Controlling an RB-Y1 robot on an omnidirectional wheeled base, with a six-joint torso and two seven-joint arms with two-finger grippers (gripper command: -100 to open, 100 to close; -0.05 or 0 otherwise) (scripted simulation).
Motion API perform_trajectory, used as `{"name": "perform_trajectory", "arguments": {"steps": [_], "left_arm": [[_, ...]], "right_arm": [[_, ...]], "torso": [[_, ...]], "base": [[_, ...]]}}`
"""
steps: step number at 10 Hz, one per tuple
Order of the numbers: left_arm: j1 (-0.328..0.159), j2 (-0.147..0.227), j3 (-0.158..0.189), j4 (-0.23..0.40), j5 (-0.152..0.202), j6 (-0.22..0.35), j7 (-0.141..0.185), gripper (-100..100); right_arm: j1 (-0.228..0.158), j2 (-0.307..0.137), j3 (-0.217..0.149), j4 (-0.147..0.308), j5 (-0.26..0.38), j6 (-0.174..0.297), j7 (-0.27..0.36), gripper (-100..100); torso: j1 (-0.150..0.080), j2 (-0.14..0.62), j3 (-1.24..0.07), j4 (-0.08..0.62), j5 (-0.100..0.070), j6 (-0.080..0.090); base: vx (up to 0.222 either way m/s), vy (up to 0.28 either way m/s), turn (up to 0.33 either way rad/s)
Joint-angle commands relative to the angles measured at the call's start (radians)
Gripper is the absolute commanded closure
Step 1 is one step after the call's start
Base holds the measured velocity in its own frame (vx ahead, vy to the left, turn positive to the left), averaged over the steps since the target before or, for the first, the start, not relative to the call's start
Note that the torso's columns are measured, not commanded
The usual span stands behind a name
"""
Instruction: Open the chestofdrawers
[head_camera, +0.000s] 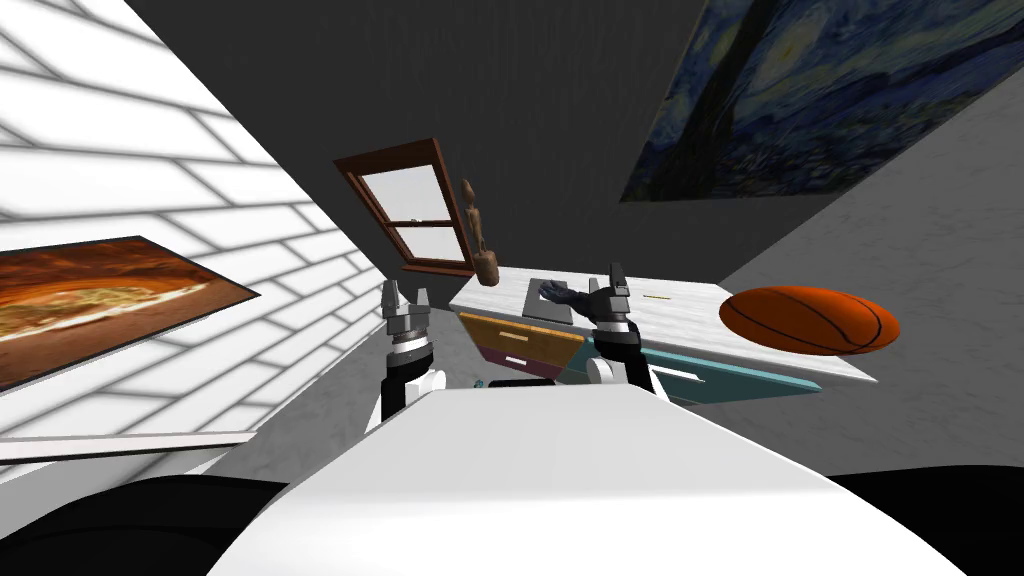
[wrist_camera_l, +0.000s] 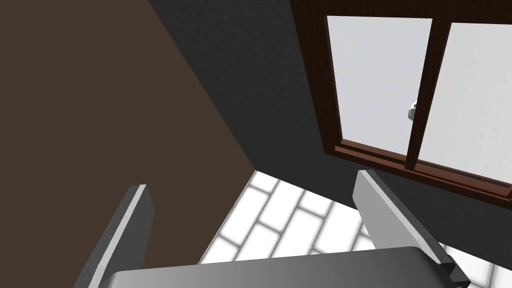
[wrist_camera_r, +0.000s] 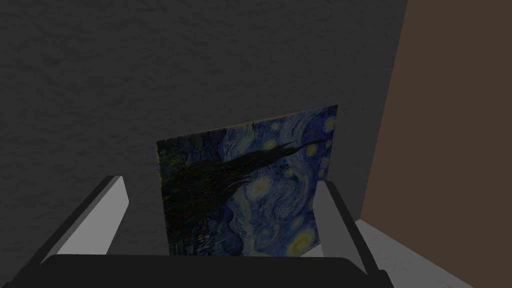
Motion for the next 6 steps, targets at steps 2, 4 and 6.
{"name": "perform_trajectory", "arguments": {"steps": [2, 4, 6], "left_arm": [[0.0, 0.0, 0.0, 0.0, 0.0, 0.0, 0.0, 0], [0.0, 0.0, 0.0, 0.0, 0.0, 0.0, 0.0, 0], [0.0, 0.0, 0.0, 0.0, 0.0, 0.0, 0.0, 0]], "right_arm": [[0.0, 0.0, 0.0, 0.0, 0.0, 0.0, 0.0, 0], [0.0, 0.0, 0.0, 0.0, 0.0, 0.0, 0.0, 0], [0.0, 0.0, 0.0, 0.0, 0.0, 0.0, 0.0, 0]], "torso": [[0.0, 0.104, -0.209, 0.105, 0.0, 0.0], [0.0, 0.248, -0.497, 0.248, 0.0, 0.0], [0.0, 0.396, -0.792, 0.396, 0.0, 0.0]], "base": [[0.0, 0.0, 0.0], [0.0, 0.0, 0.0], [0.0, 0.0, 0.0]]}}
